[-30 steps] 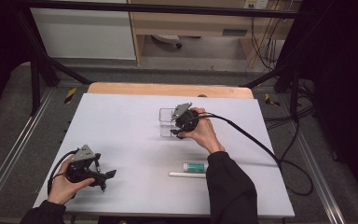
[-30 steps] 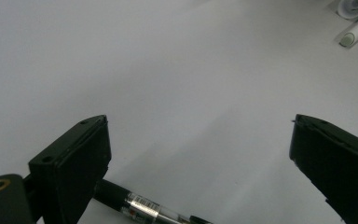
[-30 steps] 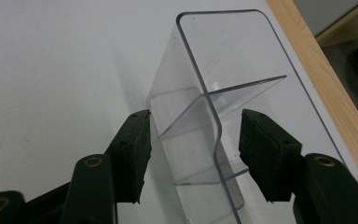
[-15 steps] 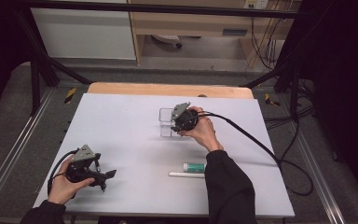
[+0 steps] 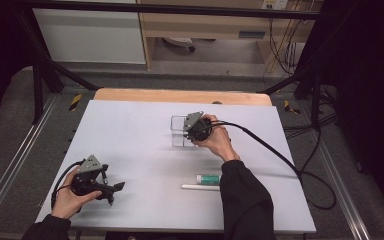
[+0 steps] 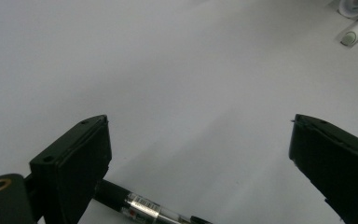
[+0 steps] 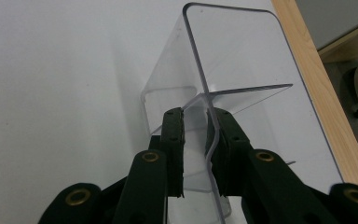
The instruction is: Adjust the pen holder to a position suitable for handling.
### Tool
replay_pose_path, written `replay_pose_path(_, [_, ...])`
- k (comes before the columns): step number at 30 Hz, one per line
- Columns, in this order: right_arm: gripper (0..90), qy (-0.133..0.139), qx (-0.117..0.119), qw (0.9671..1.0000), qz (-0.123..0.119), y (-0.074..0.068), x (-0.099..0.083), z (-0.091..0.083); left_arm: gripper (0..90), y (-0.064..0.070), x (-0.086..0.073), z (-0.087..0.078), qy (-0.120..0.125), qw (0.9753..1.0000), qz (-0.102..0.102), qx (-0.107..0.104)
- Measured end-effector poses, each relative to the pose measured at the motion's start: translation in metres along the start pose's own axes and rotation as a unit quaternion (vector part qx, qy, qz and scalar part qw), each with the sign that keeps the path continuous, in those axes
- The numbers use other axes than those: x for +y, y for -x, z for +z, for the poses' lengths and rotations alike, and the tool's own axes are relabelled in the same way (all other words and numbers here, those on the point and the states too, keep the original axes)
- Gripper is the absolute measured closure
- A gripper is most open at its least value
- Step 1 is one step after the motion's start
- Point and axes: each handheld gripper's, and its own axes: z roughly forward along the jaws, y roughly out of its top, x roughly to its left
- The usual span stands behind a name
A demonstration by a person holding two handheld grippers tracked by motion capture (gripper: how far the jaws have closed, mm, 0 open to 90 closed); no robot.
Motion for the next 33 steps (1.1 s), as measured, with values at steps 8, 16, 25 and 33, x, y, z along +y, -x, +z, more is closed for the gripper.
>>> replay_pose_path(8, [79.4,-0.003,0.008,0.9999,-0.013,-0.003,0.0,-0.003,5.5,0.0,0.0,0.0,0.0,1.0,0.0,0.0])
replay_pose_path(16, [83.3,-0.006,0.028,0.9995,-0.015,-0.007,0.001,-0.007,5.6,0.0,0.0,0.0,0.0,1.0,0.0,0.001])
replay_pose_path(25, [88.8,-0.012,0.032,0.999,-0.027,-0.012,0.0,-0.009,5.6,0.0,0.0,-0.001,0.001,1.0,0.0,0.001])
replay_pose_path(33, [89.0,-0.017,0.049,0.9982,-0.03,-0.019,0.003,-0.018,5.6,0.001,0.001,0.0,0.002,1.0,0.001,0.0])
